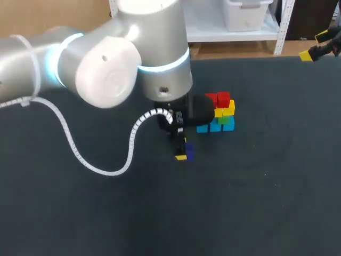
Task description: Place the blue cubes, place green cubes on the blue cubes, place the yellow cubes on the green cubes, then place the red cubes on the yellow cubes, and place purple cube on the red cubes.
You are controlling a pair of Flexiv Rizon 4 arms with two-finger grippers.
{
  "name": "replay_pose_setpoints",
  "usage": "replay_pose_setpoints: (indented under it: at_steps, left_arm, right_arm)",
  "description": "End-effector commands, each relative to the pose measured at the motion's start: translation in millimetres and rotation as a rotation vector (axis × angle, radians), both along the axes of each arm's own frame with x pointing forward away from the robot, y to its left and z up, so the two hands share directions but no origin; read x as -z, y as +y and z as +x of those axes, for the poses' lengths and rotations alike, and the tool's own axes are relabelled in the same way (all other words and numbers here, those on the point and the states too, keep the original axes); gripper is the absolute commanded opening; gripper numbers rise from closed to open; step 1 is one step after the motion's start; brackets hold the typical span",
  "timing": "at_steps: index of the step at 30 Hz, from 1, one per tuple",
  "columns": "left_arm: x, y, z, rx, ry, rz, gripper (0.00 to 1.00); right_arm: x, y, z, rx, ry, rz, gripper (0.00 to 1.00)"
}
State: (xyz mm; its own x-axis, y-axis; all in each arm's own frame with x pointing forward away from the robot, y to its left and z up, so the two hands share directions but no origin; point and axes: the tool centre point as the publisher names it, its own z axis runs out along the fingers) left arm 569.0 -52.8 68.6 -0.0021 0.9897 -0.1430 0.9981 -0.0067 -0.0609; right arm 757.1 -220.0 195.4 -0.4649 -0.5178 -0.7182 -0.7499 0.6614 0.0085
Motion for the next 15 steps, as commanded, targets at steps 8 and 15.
replay_pose_setpoints:
  at_steps: [8,15]
  left_arm:
    - [-79.8,-18,22.6,0.029,-0.138,-0.06,0.0]
    - [-79.0,-69,58.9,0.162,-0.089,-0.056,0.0]
  right_arm:
    - [1,0,1.4,-0.004,0.0,0.004,1.0]
    - [1,0,1.4,-0.004,0.0,0.004,1.0]
